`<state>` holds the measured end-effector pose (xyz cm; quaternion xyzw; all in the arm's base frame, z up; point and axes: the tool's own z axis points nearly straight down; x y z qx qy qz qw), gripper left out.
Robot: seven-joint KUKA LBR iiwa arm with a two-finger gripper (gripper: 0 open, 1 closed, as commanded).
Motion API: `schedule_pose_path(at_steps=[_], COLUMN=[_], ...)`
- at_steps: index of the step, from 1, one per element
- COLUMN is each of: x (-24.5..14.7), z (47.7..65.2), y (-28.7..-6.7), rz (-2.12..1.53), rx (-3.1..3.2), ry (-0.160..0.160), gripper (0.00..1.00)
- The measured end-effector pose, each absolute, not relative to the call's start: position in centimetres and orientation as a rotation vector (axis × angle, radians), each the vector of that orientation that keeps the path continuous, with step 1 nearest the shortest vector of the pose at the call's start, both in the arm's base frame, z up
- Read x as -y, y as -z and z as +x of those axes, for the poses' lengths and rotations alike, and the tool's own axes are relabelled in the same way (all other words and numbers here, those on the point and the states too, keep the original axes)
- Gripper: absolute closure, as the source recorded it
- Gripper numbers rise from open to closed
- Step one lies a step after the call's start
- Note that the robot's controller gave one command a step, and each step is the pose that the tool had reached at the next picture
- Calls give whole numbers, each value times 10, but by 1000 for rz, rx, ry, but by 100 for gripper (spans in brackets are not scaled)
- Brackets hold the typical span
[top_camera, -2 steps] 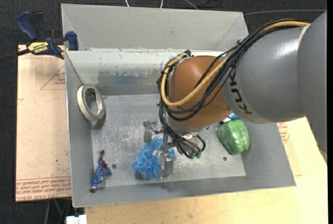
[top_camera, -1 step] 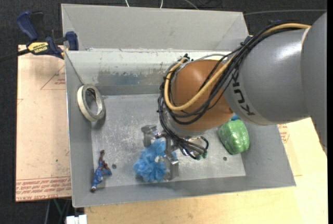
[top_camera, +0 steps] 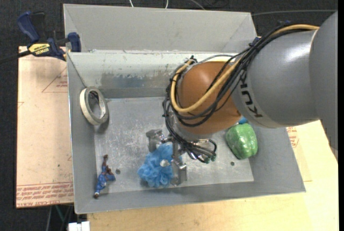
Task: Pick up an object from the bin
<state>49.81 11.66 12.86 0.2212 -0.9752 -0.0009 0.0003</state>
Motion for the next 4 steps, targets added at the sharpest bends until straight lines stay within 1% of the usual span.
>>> schedule_pose_path(at_steps=[1,2,3,4], x=[-108,-113,-113,-113], z=[508,503,503,501], y=[-69,-70,-70,-92], rz=[900,936,935,932], rx=[3016,3005,3005,3000], ry=[6,6,6,8], gripper=[0,100,100,100])
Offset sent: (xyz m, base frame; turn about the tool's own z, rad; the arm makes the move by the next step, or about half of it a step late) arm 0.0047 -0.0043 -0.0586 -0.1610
